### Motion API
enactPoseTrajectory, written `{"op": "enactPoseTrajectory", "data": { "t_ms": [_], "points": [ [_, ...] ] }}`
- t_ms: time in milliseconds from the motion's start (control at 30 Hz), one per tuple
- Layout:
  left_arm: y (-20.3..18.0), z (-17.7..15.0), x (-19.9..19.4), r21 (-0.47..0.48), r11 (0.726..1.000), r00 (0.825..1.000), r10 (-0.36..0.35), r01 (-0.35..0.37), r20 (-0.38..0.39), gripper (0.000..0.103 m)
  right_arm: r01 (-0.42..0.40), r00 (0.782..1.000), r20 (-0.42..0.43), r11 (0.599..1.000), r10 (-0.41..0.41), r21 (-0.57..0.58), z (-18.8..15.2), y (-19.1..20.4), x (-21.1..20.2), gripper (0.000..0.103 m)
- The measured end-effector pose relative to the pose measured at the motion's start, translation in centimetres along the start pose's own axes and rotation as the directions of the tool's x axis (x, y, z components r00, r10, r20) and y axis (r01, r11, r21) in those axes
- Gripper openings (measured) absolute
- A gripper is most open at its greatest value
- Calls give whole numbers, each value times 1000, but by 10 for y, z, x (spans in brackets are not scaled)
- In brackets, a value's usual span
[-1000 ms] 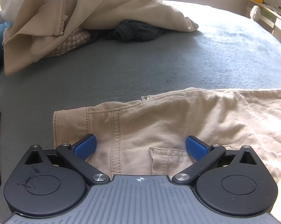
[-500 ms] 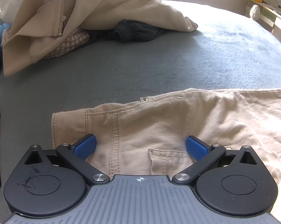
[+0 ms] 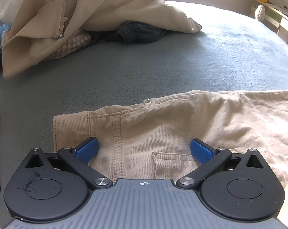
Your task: Fold clothes
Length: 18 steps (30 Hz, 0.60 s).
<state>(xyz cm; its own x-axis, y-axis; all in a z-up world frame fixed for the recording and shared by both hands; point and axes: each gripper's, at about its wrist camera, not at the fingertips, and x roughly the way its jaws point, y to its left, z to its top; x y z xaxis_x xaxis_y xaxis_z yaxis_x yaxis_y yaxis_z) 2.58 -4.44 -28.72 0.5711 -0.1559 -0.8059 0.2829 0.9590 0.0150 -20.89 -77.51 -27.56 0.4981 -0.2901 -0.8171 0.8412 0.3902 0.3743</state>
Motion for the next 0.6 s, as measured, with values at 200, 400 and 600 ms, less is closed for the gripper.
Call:
{"op": "enactPoseTrajectory", "data": {
  "t_ms": [200, 400, 600],
  "points": [
    [-1, -1, 0, 1, 1000, 1000, -5, 5, 5, 103, 24, 996, 82, 994, -33, 109, 7, -20, -8, 20],
    [-1, -3, 0, 2, 1000, 1000, -8, 8, 11, 103, -160, 985, -1, 930, 170, 330, -8, -47, -5, 49],
    [0, -2, -1, 0, 1000, 1000, -16, 16, 7, 103, -112, 993, -15, 975, 117, 191, -13, -14, 6, 35]
  ]
}}
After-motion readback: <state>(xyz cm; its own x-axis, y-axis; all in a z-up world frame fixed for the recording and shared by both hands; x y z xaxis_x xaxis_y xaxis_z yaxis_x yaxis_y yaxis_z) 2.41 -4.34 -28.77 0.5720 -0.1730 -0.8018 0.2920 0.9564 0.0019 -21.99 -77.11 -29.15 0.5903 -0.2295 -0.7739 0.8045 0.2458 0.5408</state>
